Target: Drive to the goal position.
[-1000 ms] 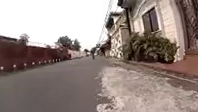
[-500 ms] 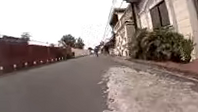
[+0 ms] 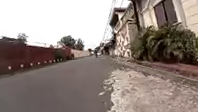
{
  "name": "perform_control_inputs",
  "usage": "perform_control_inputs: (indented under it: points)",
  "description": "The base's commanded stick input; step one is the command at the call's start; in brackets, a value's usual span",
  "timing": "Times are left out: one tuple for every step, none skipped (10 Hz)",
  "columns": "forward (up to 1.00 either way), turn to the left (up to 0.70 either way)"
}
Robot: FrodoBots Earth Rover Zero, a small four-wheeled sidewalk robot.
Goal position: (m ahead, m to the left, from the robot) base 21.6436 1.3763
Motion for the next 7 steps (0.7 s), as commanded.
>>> perform_control_inputs:
  points:
    - [1.0,0.0]
    - [1.0,0.0]
    - [1.0,0.0]
    - [1.0,0.0]
    - [1.0,0.0]
    - [1.0,0.0]
    - [1.0,0.0]
